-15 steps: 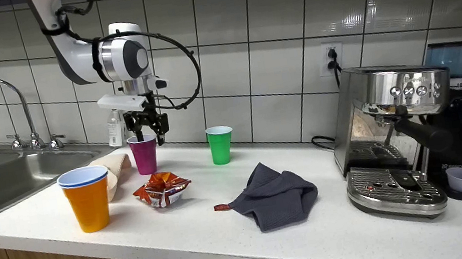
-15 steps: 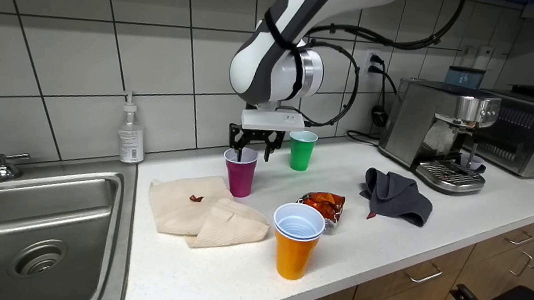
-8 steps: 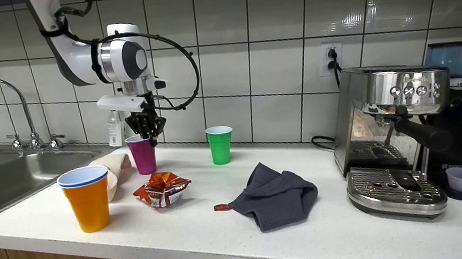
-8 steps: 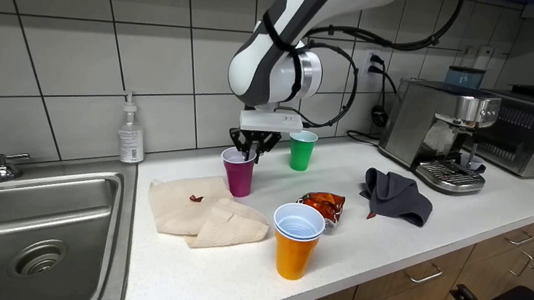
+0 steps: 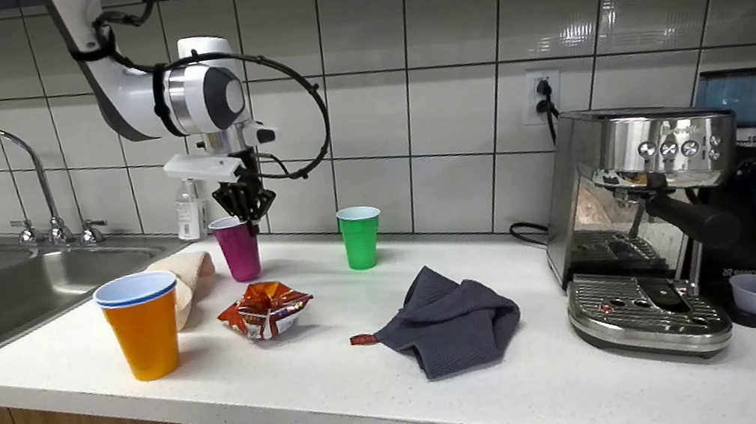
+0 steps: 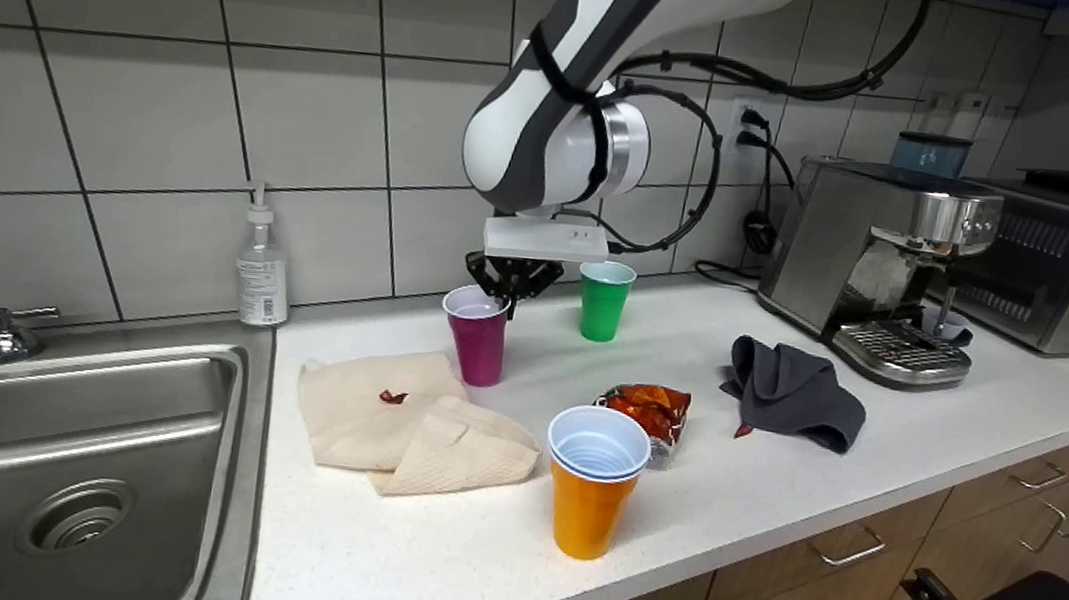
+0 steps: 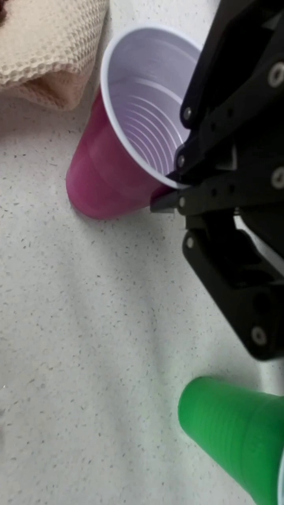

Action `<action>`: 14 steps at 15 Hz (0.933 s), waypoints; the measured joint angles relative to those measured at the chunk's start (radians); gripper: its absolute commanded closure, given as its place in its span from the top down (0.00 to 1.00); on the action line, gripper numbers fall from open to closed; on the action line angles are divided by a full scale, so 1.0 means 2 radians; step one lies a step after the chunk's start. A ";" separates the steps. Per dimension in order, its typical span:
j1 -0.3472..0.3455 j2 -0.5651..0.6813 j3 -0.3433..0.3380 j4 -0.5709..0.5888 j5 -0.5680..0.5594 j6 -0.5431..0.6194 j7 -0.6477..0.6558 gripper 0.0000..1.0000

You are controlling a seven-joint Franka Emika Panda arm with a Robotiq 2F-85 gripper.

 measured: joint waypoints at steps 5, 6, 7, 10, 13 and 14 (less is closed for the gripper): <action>0.000 -0.014 0.000 -0.014 0.000 0.031 0.000 0.01; 0.000 -0.020 0.000 -0.020 0.000 0.039 0.000 0.01; 0.000 -0.027 0.000 -0.028 0.000 0.046 0.000 0.01; 0.000 -0.049 0.000 -0.053 0.000 0.068 0.000 0.01; 0.000 -0.068 0.000 -0.080 0.000 0.091 -0.001 0.01; 0.000 -0.074 0.000 -0.089 0.000 0.097 -0.001 0.01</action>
